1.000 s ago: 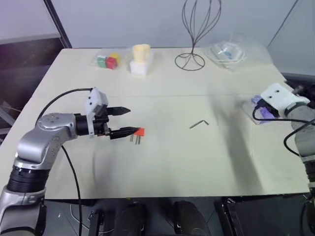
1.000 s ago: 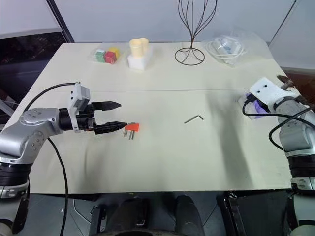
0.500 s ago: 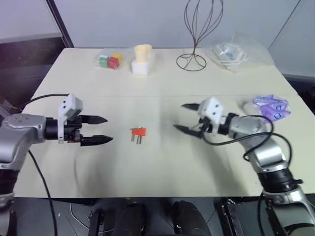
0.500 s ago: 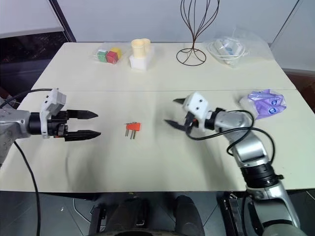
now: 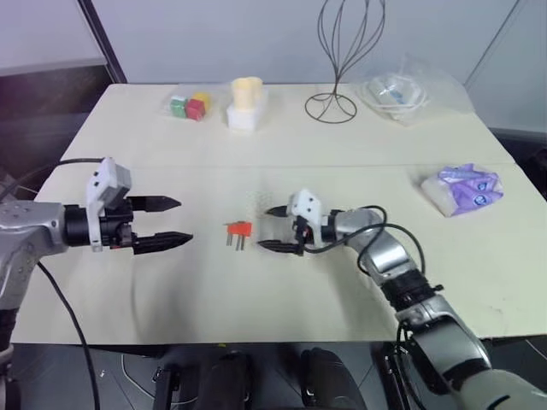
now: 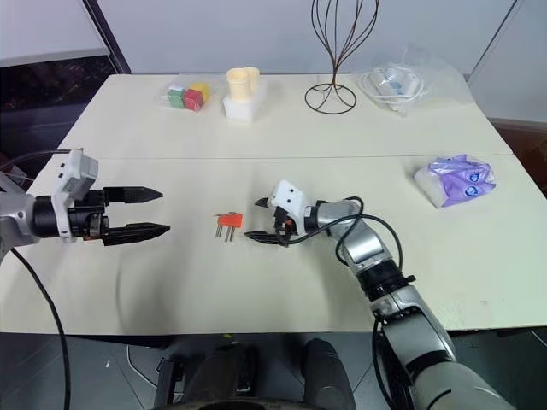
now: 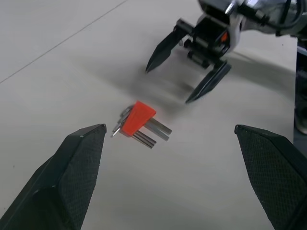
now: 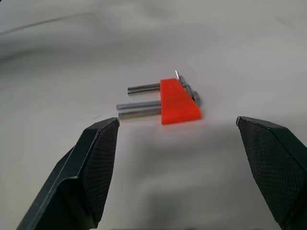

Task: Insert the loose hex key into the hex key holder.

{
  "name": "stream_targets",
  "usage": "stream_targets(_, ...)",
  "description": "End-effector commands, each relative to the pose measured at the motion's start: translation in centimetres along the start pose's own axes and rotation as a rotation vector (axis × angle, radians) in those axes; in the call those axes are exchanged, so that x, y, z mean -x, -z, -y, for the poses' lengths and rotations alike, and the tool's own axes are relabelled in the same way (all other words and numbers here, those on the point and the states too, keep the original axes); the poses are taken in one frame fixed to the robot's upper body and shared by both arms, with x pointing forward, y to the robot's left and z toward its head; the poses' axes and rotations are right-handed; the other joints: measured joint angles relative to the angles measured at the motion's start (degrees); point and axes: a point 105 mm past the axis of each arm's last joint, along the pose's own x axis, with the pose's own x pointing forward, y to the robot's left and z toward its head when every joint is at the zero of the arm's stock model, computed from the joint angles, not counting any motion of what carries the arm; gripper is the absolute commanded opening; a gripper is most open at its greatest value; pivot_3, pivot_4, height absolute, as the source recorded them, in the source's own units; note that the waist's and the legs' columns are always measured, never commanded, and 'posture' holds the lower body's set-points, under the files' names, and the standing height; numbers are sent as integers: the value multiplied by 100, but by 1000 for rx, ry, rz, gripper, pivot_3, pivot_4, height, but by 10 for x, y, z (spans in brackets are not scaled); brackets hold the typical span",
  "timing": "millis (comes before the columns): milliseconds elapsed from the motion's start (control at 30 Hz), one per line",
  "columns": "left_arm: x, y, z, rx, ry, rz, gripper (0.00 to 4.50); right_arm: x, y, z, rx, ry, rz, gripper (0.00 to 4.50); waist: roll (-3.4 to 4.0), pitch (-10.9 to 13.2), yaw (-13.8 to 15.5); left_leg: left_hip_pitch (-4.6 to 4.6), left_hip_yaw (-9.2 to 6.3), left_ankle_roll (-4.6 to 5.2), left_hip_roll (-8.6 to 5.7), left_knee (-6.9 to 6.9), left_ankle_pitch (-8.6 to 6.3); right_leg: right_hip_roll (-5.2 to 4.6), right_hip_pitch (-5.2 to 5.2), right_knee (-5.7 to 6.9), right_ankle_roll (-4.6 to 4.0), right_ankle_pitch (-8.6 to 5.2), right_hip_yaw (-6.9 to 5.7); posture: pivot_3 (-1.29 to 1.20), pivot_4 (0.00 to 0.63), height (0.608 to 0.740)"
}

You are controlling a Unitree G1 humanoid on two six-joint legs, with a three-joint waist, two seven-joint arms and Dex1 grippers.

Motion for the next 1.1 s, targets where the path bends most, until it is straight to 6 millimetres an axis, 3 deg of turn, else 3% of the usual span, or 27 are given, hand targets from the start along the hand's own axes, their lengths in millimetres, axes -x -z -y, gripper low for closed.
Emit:
stream_targets(33, 3, -14, 5, -40, -14, 46, 4500, -9, -4, 2, 49, -19, 8, 4047, 0, 0, 2, 0, 0, -1, -1, 0, 0, -2, 0, 1, 0, 0, 0, 0, 150, 740)
stream_targets(333, -2, -14, 9, -33, -25, 64, 4500, -28, 10, 8, 74, -11, -32, 4047, 0, 0, -28, 4, -5, -33, 0, -6, 18, -2, -4, 8, 0, 0, 1, 0, 150, 740)
stream_targets(633, -9, -12, 13, -22, -16, 75, 4500, -41, 9, 8, 95, -27, -43, 4047, 0, 0, -108, 45, -6, -27, -1, -16, 13, -10, 7, 54, -3, -1, 3, 0, 150, 740)
stream_targets(733, -10, -12, 14, -18, -18, 78, 4500, -45, 11, 5, 104, -44, -50, 3192, 0, 0, -146, 54, -7, -29, 0, -22, 14, -11, 11, 56, -3, -1, 4, 0, 150, 740)
stream_targets(867, -11, -11, 15, -15, -22, 80, 4500, -48, 13, 2, 108, -52, -53, 1141, 1, 0, -154, 61, -9, -33, 0, -26, 17, -10, 13, 61, -4, -2, 6, 0, 150, 740)
stream_targets(1100, -12, -8, 15, -7, -34, 81, 4500, -48, 5, 7, 147, -32, -35, 1012, 1, 0, -155, 64, -13, -36, 1, -27, 18, -11, 16, 62, -9, -5, 8, 0, 150, 740)
